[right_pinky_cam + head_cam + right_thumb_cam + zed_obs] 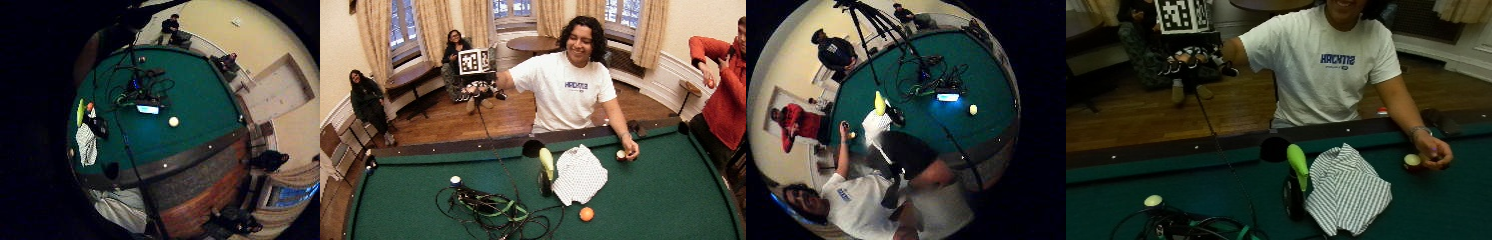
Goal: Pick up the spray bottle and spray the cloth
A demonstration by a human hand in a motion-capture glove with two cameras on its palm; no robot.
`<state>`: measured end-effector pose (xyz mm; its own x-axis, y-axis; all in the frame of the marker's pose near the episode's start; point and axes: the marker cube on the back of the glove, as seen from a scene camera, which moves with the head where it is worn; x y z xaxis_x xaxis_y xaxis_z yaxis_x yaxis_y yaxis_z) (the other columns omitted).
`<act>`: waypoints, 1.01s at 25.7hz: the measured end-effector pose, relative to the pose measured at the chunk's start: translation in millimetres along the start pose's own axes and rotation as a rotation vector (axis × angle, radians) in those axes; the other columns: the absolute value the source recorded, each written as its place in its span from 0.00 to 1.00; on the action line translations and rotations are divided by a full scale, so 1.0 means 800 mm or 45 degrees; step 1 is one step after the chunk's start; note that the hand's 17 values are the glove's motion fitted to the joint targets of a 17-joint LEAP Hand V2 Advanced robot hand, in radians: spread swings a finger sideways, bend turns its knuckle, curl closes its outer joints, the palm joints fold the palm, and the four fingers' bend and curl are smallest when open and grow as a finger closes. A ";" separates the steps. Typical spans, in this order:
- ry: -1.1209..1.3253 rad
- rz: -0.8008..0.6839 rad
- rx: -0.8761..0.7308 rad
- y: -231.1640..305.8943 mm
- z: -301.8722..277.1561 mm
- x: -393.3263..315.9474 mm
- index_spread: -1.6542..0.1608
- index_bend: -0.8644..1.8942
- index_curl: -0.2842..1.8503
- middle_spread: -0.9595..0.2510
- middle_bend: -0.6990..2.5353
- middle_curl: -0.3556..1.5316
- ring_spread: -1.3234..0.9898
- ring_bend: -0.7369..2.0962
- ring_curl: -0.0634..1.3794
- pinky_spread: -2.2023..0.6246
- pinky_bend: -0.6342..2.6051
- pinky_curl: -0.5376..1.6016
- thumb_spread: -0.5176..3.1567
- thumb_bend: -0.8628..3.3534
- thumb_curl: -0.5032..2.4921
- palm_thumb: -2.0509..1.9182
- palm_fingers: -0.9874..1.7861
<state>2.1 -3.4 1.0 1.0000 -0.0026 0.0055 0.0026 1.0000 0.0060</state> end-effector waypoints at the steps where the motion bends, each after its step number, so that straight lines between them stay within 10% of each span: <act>1: -0.002 0.003 -0.001 -0.001 0.000 0.000 0.80 0.37 0.15 0.78 0.27 0.21 0.57 0.36 0.08 0.82 0.33 0.30 0.25 0.23 0.19 0.57 0.49; 26: -0.073 -0.104 -0.180 0.074 0.142 0.012 0.69 0.36 0.22 0.76 0.28 0.30 0.56 0.39 0.19 0.86 0.35 0.38 0.40 0.20 0.24 0.59 0.46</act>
<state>11.3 55.2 115.1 0.9945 -0.0800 0.0675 0.0884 0.9873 -0.1321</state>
